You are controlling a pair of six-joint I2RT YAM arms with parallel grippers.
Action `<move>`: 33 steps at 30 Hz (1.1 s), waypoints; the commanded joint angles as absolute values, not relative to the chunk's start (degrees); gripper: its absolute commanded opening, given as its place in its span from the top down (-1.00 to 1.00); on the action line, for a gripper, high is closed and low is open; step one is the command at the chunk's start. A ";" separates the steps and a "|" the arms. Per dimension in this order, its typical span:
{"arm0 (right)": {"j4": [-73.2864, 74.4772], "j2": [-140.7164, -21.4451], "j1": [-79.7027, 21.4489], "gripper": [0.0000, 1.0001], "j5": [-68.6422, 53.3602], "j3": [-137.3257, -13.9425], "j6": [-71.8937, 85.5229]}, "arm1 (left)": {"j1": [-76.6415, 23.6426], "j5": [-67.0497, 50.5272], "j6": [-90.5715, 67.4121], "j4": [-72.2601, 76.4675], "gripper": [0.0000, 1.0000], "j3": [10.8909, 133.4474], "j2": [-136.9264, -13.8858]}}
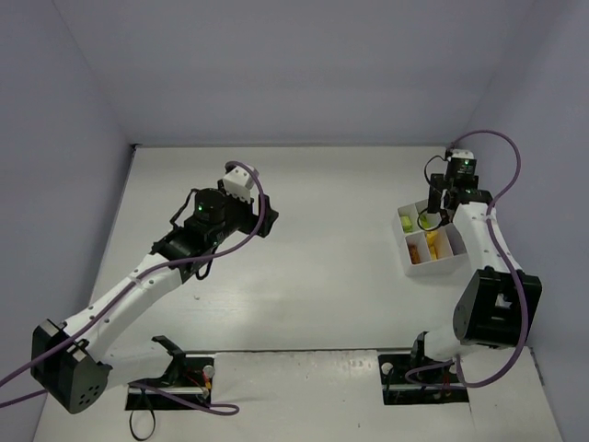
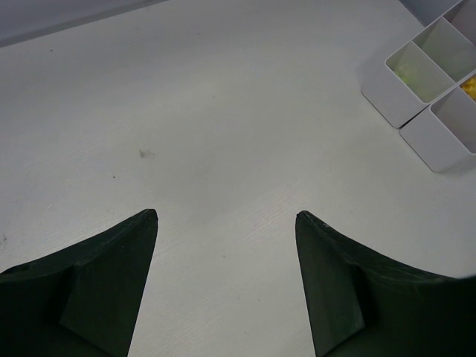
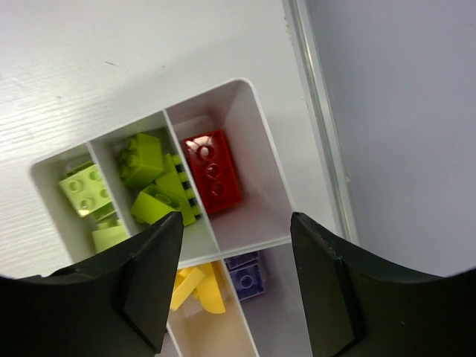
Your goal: Sort the legos into containers by color
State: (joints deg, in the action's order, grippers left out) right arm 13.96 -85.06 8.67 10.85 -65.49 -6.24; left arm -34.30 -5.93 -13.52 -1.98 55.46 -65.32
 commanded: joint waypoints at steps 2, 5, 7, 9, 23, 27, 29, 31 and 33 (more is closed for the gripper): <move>11.16 -76.39 8.96 -0.14 4.76 -67.06 -3.70 | -33.84 -5.71 -14.06 0.09 -0.36 56.42 -62.58; 10.02 -70.06 8.96 -0.17 0.53 -65.57 -2.55 | -33.75 -4.93 -15.11 -2.89 -0.37 57.22 -61.79; 9.67 -65.06 8.96 -0.23 -4.29 -64.52 -1.76 | -33.75 -3.26 -16.17 -4.04 -0.37 57.57 -61.09; 9.67 -60.76 8.79 -0.32 -8.24 -63.38 -1.23 | -33.75 -2.29 -16.78 -5.79 -0.37 57.66 -60.03; 10.81 -42.20 6.16 -1.00 -17.05 -59.06 5.97 | -33.75 8.69 -17.93 -18.89 -0.37 62.58 -50.19; 15.98 -38.07 3.35 -1.00 -16.18 -59.76 5.11 | -33.75 11.77 -18.02 -21.62 -0.37 63.11 -46.77; 16.52 -36.66 1.95 -1.00 -15.56 -59.50 4.92 | -33.66 13.09 -18.02 -22.49 -0.37 62.84 -45.36; 16.96 -34.72 0.44 -1.00 -15.38 -58.97 5.27 | -33.66 13.97 -18.02 -23.29 -0.37 62.75 -44.39; 17.14 -33.49 0.35 -1.00 -15.38 -58.80 6.76 | -33.66 15.03 -18.19 -24.95 -0.38 63.19 -44.21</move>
